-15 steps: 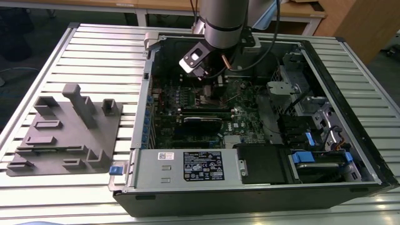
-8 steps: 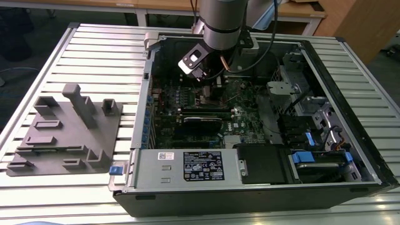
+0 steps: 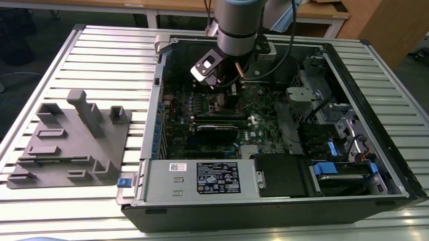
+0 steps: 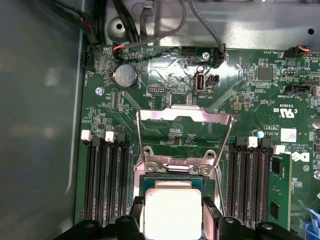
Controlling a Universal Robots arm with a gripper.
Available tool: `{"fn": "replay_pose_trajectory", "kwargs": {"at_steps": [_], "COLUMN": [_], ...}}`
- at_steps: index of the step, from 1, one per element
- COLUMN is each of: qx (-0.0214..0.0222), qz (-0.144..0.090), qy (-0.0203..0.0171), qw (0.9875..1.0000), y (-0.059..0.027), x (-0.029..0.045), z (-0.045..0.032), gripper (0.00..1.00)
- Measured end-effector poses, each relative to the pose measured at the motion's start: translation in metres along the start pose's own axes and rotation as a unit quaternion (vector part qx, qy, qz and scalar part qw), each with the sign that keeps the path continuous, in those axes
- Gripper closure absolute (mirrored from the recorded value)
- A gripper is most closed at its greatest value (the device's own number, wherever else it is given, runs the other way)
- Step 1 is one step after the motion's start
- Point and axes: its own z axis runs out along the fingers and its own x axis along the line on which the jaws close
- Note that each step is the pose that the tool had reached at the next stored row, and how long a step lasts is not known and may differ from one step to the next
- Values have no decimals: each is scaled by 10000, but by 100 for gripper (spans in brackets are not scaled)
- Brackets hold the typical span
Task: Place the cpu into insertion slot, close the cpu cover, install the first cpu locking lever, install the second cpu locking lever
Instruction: 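Place the cpu into insertion slot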
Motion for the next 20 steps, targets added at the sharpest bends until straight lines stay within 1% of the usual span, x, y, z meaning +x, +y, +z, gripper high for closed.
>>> {"fn": "replay_pose_trajectory", "kwargs": {"at_steps": [6, 11, 16, 20], "qx": [0, 0, -1, -3], "qz": [1, 3, 27, 76], "qy": [0, 1, -2, -4], "qw": [10000, 10000, 10000, 10000], "y": [-13, -15, -18, -27], "x": [-1, -11, -15, -17], "z": [54, 65, 108, 114], "gripper": [46, 46, 46, 46]}}
